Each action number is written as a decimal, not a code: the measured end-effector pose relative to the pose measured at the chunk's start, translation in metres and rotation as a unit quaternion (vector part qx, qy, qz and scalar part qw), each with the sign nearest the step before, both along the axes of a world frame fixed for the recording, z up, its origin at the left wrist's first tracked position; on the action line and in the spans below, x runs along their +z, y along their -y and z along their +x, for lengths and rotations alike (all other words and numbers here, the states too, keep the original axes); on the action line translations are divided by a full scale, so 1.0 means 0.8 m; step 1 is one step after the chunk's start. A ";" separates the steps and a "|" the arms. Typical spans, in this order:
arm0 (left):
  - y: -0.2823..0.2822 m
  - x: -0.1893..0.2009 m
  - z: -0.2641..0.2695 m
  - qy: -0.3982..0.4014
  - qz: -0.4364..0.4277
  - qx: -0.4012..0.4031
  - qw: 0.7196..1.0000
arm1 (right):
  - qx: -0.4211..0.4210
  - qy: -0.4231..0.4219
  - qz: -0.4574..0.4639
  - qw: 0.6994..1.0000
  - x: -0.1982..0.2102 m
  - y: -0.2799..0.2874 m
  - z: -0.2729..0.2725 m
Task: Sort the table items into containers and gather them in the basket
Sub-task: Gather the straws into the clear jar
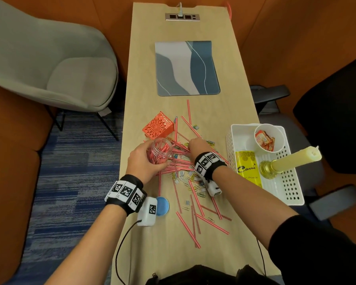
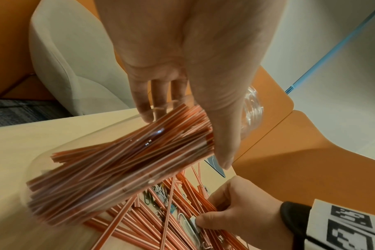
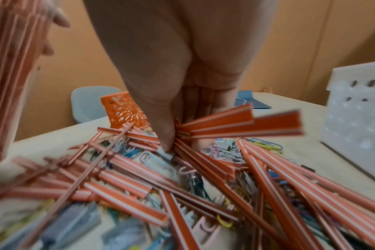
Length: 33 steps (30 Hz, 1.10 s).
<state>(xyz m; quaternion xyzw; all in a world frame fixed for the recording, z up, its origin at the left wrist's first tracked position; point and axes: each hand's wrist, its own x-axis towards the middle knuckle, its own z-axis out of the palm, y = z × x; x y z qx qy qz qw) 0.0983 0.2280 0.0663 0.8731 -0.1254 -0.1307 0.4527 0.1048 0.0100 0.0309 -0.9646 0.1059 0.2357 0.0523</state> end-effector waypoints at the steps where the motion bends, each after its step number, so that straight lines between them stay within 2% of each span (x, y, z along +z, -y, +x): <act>1: 0.001 0.001 -0.001 0.001 0.001 0.000 1.000 | -0.024 0.001 0.024 0.999 0.003 0.006 -0.001; 3: 0.002 0.004 -0.002 0.002 0.002 0.000 1.000 | -0.077 0.006 0.085 0.993 0.010 0.024 -0.008; 5: 0.004 0.006 -0.004 -0.002 0.001 -0.002 1.000 | -0.139 0.032 0.170 0.975 0.023 0.044 -0.025; 7: 0.008 0.008 -0.006 -0.003 0.002 -0.009 1.000 | -0.215 0.086 0.286 0.930 0.041 0.059 -0.049; 10: 0.021 0.017 -0.013 -0.002 0.011 -0.020 1.000 | -0.306 0.136 0.474 0.814 0.081 0.065 -0.082; 12: 0.032 0.022 -0.020 -0.009 0.010 -0.033 0.999 | -0.342 0.156 0.566 0.734 0.107 0.061 -0.096; 16: 0.056 0.031 -0.035 -0.019 0.009 -0.057 0.998 | -0.377 0.201 0.688 0.587 0.130 0.043 -0.107; 18: 0.064 0.036 -0.042 -0.017 0.017 -0.075 0.997 | -0.397 0.203 0.717 0.536 0.133 0.035 -0.108; 21: 0.067 0.040 -0.051 -0.020 0.022 -0.087 0.996 | -0.411 0.201 0.729 0.509 0.129 0.029 -0.109; 25: 0.060 0.039 -0.058 -0.021 0.048 -0.086 0.995 | -0.432 0.223 0.707 0.514 0.121 0.024 -0.108; 29: 0.054 0.036 -0.059 -0.024 0.071 -0.085 0.994 | -0.473 0.240 0.707 0.467 0.119 0.021 -0.097; 31: 0.054 0.034 -0.060 -0.027 0.074 -0.085 0.993 | -0.471 0.240 0.708 0.468 0.124 0.020 -0.093; 33: 0.056 0.035 -0.062 -0.028 0.070 -0.085 0.993 | -0.451 0.243 0.707 0.486 0.131 0.019 -0.091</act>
